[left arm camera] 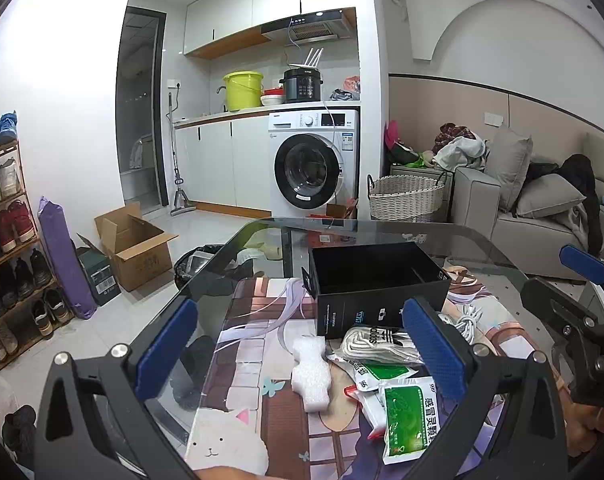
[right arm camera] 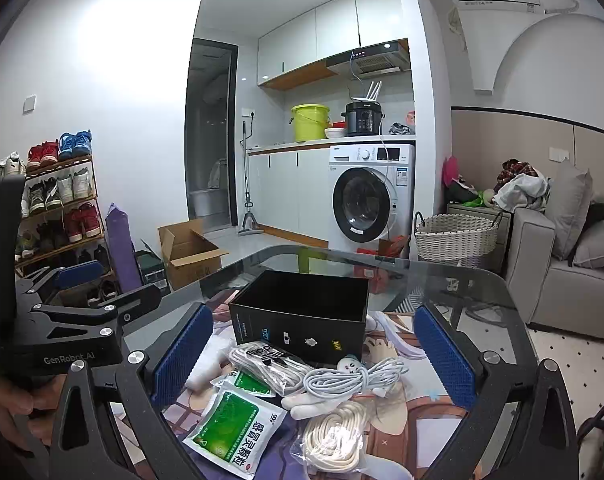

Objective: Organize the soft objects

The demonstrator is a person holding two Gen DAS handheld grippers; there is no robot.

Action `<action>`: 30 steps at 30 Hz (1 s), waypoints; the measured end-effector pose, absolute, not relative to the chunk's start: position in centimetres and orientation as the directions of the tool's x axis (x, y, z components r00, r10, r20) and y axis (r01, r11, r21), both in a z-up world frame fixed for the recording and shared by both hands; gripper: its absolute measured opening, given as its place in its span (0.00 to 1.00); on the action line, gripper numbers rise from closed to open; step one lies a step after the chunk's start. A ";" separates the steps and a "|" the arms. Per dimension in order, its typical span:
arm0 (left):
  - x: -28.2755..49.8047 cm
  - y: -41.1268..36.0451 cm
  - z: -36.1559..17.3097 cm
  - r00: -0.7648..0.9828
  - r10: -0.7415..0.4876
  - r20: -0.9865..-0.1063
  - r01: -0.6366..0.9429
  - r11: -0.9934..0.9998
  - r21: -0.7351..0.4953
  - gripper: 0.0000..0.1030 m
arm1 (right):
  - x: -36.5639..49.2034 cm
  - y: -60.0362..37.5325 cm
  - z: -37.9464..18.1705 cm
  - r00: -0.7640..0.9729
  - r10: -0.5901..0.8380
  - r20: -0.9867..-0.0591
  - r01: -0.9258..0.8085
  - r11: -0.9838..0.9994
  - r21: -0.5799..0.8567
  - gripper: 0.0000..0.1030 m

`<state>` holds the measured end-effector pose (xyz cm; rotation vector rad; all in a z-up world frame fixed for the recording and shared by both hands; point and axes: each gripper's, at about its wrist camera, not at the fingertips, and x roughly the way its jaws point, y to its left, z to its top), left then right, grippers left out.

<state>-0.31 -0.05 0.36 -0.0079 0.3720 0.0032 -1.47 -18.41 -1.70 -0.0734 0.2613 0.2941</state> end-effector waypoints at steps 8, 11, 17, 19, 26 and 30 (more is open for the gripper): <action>-0.2 0.0 0.3 0.929 0.000 -0.369 -0.002 1.000 -0.007 1.00 | -1.6 -18.3 -1.5 0.924 0.276 -0.263 -0.295 0.955 -0.036 0.99; -0.2 0.1 0.3 0.931 0.003 -0.365 -0.006 1.000 -0.008 1.00 | -1.6 -18.4 -1.5 0.924 0.277 -0.262 -0.296 0.954 -0.036 0.99; -0.3 0.1 0.3 0.932 0.002 -0.363 -0.006 1.000 -0.009 1.00 | -1.6 -18.4 -1.4 0.925 0.275 -0.262 -0.294 0.955 -0.035 0.99; -0.3 0.2 0.3 0.933 0.003 -0.360 -0.007 1.000 -0.010 1.00 | -1.6 -18.4 -1.4 0.925 0.275 -0.263 -0.294 0.955 -0.036 0.99; -0.5 0.1 0.3 0.937 0.001 -0.350 -0.005 1.000 -0.011 1.00 | -1.6 -18.6 -1.3 0.926 0.277 -0.255 -0.294 0.956 -0.027 0.99; -0.5 0.1 0.4 0.936 0.004 -0.352 -0.008 1.000 -0.009 1.00 | -1.6 -18.7 -1.1 0.925 0.277 -0.259 -0.294 0.955 -0.030 0.99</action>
